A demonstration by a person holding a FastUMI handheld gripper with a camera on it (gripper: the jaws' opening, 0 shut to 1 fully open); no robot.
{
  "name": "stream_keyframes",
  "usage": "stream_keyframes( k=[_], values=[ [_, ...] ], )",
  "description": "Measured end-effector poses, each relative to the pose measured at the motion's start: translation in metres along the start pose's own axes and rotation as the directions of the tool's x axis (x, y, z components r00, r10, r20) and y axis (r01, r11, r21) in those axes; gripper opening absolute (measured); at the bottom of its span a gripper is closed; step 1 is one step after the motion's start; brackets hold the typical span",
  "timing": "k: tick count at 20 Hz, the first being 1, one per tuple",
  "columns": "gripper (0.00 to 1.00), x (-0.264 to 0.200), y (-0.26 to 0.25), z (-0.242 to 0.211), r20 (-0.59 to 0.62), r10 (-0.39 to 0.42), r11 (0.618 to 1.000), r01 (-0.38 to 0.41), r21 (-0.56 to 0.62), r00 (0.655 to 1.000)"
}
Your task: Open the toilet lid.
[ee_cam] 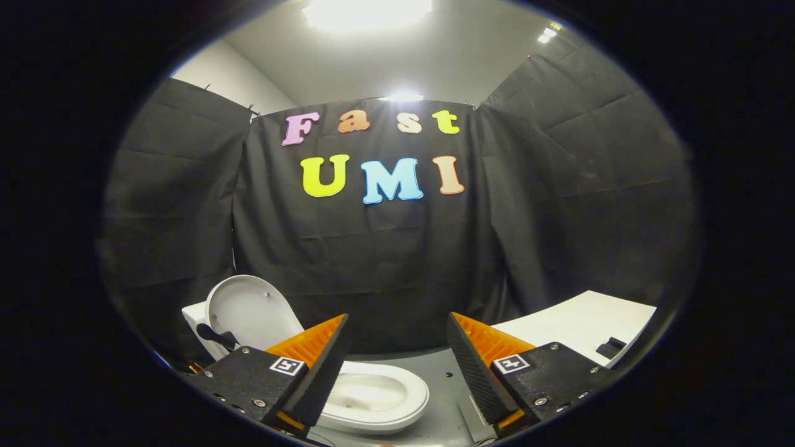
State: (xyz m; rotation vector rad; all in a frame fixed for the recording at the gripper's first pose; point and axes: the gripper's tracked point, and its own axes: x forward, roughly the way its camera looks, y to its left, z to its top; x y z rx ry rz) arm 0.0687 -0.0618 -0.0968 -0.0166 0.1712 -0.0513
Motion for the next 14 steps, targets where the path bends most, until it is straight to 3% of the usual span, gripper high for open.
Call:
stream_keyframes(
  k=[10,14],
  values=[
    [0.95,0.003,-0.009,-0.01,-0.004,0.034,0.999,-0.034,-0.025,0.999],
    [0.94,0.005,-0.022,-0.012,0.011,0.006,0.996,-0.005,-0.083,1.0]
  ],
)
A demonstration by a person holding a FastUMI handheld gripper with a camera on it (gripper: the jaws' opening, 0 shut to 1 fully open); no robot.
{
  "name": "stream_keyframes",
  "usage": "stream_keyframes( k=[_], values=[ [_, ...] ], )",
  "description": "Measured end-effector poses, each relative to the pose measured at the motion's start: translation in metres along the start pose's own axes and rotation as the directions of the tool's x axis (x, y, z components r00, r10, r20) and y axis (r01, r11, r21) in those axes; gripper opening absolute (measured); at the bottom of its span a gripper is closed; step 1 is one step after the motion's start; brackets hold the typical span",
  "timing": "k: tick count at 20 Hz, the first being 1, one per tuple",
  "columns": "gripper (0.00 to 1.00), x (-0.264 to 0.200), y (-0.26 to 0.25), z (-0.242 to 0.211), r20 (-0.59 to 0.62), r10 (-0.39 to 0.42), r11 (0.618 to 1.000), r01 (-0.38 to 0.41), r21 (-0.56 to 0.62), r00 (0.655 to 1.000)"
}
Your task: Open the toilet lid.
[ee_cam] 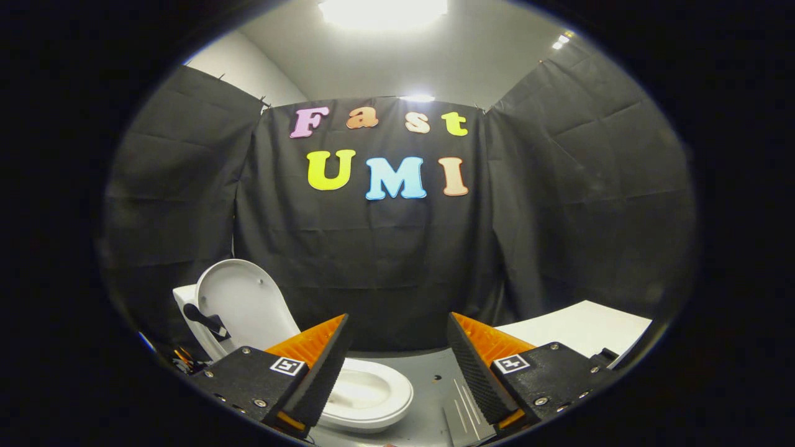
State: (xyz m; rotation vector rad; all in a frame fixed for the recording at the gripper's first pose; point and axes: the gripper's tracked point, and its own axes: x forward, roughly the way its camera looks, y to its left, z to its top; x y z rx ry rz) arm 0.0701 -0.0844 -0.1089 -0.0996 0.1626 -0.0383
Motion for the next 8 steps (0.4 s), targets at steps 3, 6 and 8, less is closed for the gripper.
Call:
stream_keyframes(
  k=[3,6,8],
  values=[
    [0.95,0.0008,0.0017,-0.0029,-0.007,0.008,0.999,-0.008,0.036,1.0],
    [0.95,0.0008,0.0025,-0.0065,-0.011,0.013,0.998,-0.012,0.054,1.0],
    [0.95,0.0015,0.0043,-0.0059,-0.007,0.016,0.999,-0.015,0.046,1.0]
  ],
)
